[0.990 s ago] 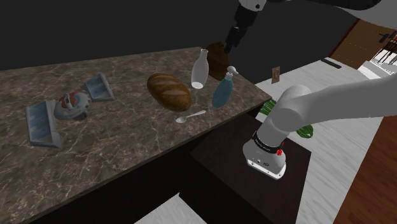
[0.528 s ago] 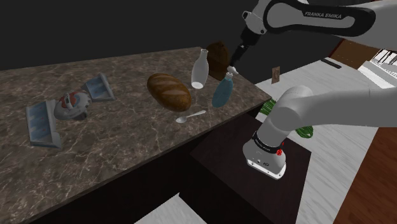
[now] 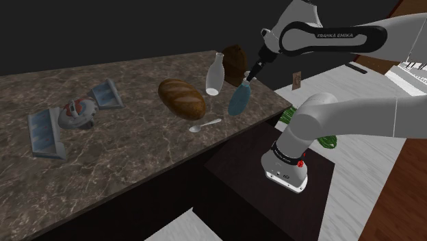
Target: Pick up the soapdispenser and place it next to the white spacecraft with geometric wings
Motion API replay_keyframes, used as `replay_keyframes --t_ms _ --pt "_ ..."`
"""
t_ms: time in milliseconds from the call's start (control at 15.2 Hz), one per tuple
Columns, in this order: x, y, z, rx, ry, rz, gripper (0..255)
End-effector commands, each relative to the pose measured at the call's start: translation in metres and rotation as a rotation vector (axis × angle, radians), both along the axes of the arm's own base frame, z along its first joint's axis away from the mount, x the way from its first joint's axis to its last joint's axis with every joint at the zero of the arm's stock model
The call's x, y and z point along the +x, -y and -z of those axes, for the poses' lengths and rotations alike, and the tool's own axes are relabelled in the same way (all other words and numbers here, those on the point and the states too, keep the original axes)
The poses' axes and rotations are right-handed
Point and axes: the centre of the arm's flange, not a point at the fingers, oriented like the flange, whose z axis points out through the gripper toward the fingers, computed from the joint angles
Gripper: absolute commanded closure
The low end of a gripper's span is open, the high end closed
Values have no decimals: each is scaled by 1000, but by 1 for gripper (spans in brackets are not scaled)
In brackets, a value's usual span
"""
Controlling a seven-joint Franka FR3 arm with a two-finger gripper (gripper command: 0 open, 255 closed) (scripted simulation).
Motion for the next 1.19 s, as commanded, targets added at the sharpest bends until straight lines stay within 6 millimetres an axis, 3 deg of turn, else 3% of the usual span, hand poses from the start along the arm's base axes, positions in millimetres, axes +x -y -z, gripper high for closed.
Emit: replay_keyframes --t_ms 0,132,660,726,1122 --pt "3 0 11 0 2 0 0" --pt "5 0 19 0 2 0 0" --pt "5 0 19 0 2 0 0" --pt "5 0 19 0 2 0 255" --pt "5 0 19 0 2 0 255"
